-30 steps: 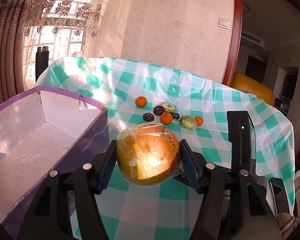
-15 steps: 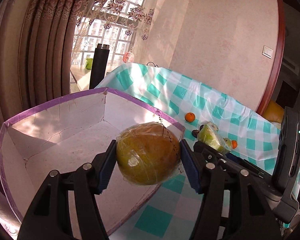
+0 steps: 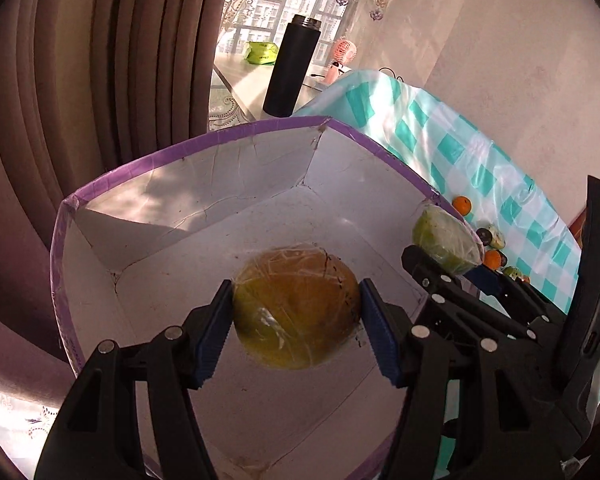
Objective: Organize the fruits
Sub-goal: 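Open the left tool over the box while the right tool releases the green fruit inside, then grasp the small wrapped green fruit with the right tool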
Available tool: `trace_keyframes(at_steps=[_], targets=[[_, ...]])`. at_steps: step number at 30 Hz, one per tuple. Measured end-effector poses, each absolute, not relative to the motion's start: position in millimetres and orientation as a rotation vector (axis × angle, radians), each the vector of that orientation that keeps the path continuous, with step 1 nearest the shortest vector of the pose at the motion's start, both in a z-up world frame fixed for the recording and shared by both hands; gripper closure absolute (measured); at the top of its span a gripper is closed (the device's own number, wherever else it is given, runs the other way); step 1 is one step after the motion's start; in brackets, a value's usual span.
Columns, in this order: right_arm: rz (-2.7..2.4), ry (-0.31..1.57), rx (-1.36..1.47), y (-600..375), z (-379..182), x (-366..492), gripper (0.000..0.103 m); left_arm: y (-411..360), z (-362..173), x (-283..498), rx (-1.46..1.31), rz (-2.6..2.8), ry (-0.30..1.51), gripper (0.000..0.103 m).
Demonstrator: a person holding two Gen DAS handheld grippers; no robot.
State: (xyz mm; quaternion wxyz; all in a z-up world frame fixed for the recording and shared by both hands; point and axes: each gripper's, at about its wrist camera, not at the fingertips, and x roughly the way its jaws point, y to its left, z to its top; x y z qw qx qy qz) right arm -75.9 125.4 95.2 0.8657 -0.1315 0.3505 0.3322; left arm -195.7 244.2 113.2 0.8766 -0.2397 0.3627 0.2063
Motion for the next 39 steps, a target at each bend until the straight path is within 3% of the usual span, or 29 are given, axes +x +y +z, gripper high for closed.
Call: trace_keyframes(at_steps=[6, 8, 10, 13, 22, 27, 34, 39], targets=[[0.630, 0.774, -0.452, 152, 82, -79, 0.049, 261, 100, -188, -0.489, 0.448, 0.893, 0.041], [0.600, 0.778, -0.515, 159, 76, -80, 0.049, 266, 100, -190, -0.502, 0.445, 0.883, 0.035], [0.593, 0.780, -0.557, 164, 71, -82, 0.049, 271, 101, -191, -0.507, 0.444, 0.879, 0.022], [0.594, 0.763, -0.593, 168, 66, -88, 0.038, 275, 99, -190, -0.518, 0.438, 0.894, 0.020], [0.633, 0.725, -0.567, 163, 69, -94, 0.032, 278, 101, -189, -0.520, 0.451, 0.885, 0.009], [0.656, 0.591, -0.438, 134, 92, -101, 0.021, 273, 117, -203, -0.528, 0.490, 0.746, 0.007], [0.538, 0.402, -0.105, 28, 109, -81, 0.017, 211, 155, -218, -0.294, 0.503, 0.432, 0.002], [0.327, 0.554, -0.029, -47, 80, -32, 0.018, 139, 149, -200, -0.133, 0.328, 0.388, 0.002]])
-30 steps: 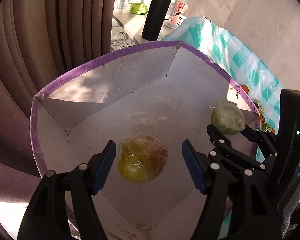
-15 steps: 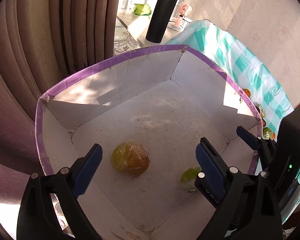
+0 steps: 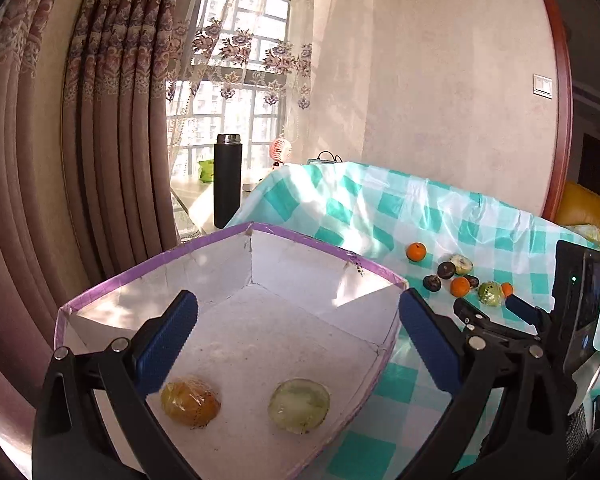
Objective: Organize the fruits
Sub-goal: 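Grasp the small wrapped green fruit with the right tool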
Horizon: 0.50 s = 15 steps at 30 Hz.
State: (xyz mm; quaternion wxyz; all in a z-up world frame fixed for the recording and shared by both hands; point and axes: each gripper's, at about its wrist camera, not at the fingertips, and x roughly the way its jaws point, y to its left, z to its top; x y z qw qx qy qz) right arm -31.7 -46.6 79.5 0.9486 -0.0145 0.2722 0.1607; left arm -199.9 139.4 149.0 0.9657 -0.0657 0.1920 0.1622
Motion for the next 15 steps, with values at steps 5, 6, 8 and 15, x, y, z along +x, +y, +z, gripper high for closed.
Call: trace_keyframes(at_steps=[5, 6, 8, 15], targets=[[0.143, 0.696, 0.044, -120, 42, 11, 0.017, 73, 113, -151, -0.119, 0.049, 0.531, 0.002], [0.123, 0.720, 0.069, -132, 34, 18, 0.017, 62, 102, -139, -0.114, 0.023, 0.557, 0.002], [0.099, 0.773, 0.142, -157, 21, 31, 0.017, 36, 84, -116, -0.017, 0.100, 0.584, 0.002], [0.083, 0.804, 0.246, -194, 13, 71, 0.018, -10, 52, -57, 0.070, -0.028, 0.650, 0.002]])
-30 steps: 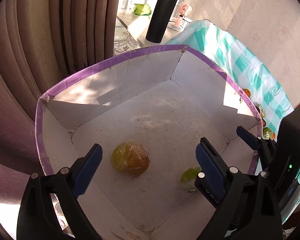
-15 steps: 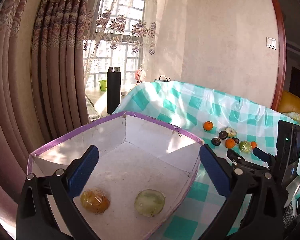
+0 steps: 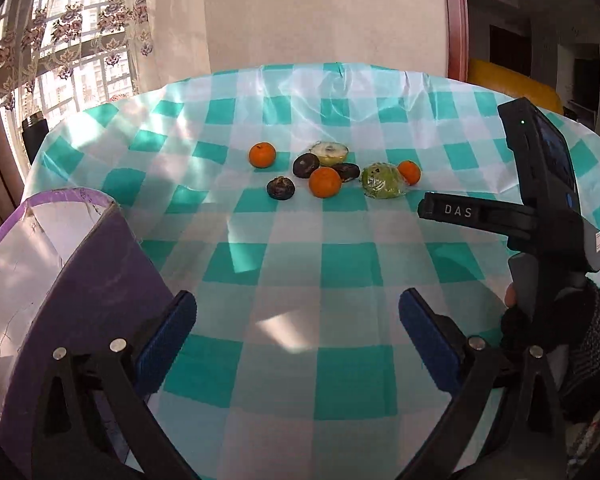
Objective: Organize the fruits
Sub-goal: 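Grasp the small wrapped green fruit with the right tool, then grasp the dark brown round fruit with the left tool while the right tool holds the green fruit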
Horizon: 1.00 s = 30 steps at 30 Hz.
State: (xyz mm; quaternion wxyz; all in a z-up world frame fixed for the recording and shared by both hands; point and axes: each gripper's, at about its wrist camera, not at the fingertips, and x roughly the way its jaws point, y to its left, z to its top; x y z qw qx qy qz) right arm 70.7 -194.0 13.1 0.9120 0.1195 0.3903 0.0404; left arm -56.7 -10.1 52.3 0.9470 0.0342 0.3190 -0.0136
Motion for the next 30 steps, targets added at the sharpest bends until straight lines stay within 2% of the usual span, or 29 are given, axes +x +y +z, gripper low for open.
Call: trace_keyframes(at_steps=[6, 14, 20, 21, 22, 24, 30], targets=[[0.151, 0.835, 0.148, -173, 13, 105, 0.026, -15, 24, -5, -0.027, -0.154, 0.750, 0.002], [0.144, 0.894, 0.057, -143, 9, 160, 0.031, 19, 10, 40, -0.294, -0.162, 0.861, 0.002], [0.101, 0.920, -0.036, -126, 5, 182, 0.030, 13, 12, 64, -0.247, -0.107, 0.859, 0.002], [0.093, 0.916, -0.056, -123, 5, 183, 0.032, 14, 13, 70, -0.246, -0.095, 0.855, 0.002], [0.098, 0.909, -0.060, -122, 6, 182, 0.040, 16, 14, 75, -0.248, -0.075, 0.849, 0.002], [0.101, 0.902, -0.057, -123, 6, 180, 0.044, 23, 14, 88, -0.266, -0.035, 0.844, 0.002], [0.117, 0.881, 0.076, -145, 8, 173, 0.045, 50, 12, 127, -0.317, 0.081, 0.852, 0.003]])
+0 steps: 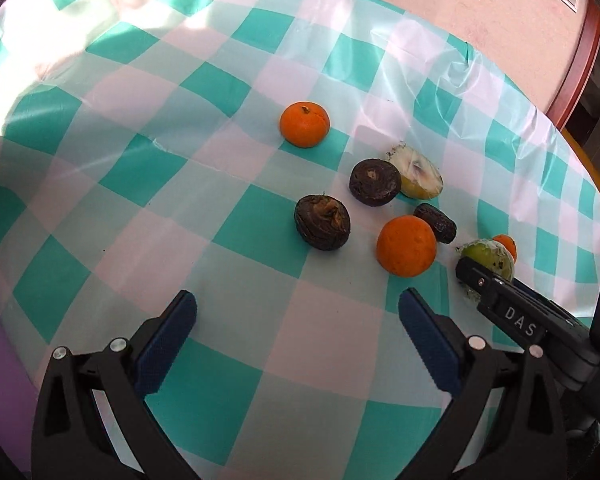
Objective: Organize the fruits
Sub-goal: 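Grasp the dark brown round fruit with the left tool while the right tool holds the green fruit, then carry the dark brown fruit in the left tool while the right tool carries the green fruit to the box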
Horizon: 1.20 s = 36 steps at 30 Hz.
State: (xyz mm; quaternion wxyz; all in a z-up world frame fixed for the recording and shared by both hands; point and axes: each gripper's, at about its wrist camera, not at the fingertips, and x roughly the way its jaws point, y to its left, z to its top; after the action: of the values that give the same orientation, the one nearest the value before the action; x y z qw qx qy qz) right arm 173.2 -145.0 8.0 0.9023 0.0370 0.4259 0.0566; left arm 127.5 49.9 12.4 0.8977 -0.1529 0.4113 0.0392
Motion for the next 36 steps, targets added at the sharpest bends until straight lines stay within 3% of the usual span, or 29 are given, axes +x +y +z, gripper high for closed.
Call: trace_keyframes(at_steps=[5, 11, 13, 14, 15, 21, 36], targets=[[0.122, 0.876, 0.093, -149, 8, 170, 0.045, 48, 11, 157, -0.256, 0.095, 0.874, 0.008], [0.132, 0.875, 0.103, -149, 10, 172, 0.044, 40, 12, 185, -0.165, 0.110, 0.888, 0.026], [0.135, 0.874, 0.107, -147, 8, 175, 0.044, 39, 13, 185, -0.142, 0.127, 0.879, 0.053], [0.136, 0.874, 0.108, -147, 8, 175, 0.044, 38, 13, 184, -0.135, 0.118, 0.875, 0.063], [0.137, 0.873, 0.109, -148, 8, 175, 0.044, 37, 15, 184, -0.138, 0.106, 0.872, 0.066], [0.147, 0.858, 0.150, -155, 9, 172, 0.045, 71, 18, 166, -0.346, 0.088, 0.802, 0.067], [0.327, 0.776, 0.286, -166, 16, 145, 0.045, 44, 16, 118, -0.347, -0.028, 0.771, 0.067]])
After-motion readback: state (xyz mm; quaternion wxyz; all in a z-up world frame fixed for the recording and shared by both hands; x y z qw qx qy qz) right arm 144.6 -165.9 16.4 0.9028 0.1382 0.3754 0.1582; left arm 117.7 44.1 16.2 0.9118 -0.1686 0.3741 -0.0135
